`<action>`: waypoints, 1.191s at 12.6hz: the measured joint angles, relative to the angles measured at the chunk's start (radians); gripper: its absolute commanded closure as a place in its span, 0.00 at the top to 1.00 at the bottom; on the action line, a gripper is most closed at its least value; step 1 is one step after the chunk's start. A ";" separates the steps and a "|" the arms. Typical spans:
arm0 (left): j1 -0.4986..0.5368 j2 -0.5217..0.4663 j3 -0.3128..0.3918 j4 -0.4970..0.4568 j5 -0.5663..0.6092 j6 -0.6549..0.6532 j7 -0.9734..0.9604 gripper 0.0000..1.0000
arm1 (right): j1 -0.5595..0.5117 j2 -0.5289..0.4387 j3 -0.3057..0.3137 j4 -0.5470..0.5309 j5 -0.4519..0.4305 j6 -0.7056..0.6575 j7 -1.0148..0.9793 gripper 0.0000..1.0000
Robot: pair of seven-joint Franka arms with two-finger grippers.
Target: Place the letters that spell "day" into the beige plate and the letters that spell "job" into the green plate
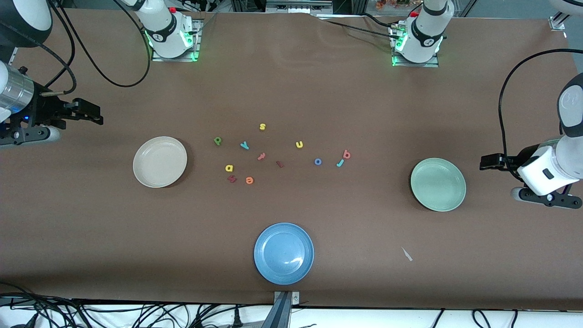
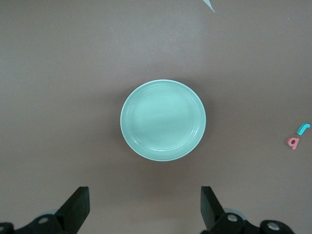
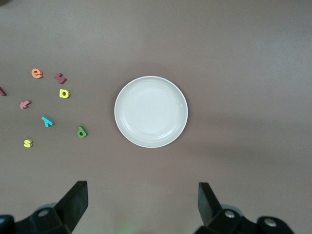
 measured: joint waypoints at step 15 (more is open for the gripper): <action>-0.002 0.000 -0.001 0.000 0.000 0.000 0.000 1.00 | 0.001 0.000 -0.003 0.011 -0.003 -0.064 0.000 1.00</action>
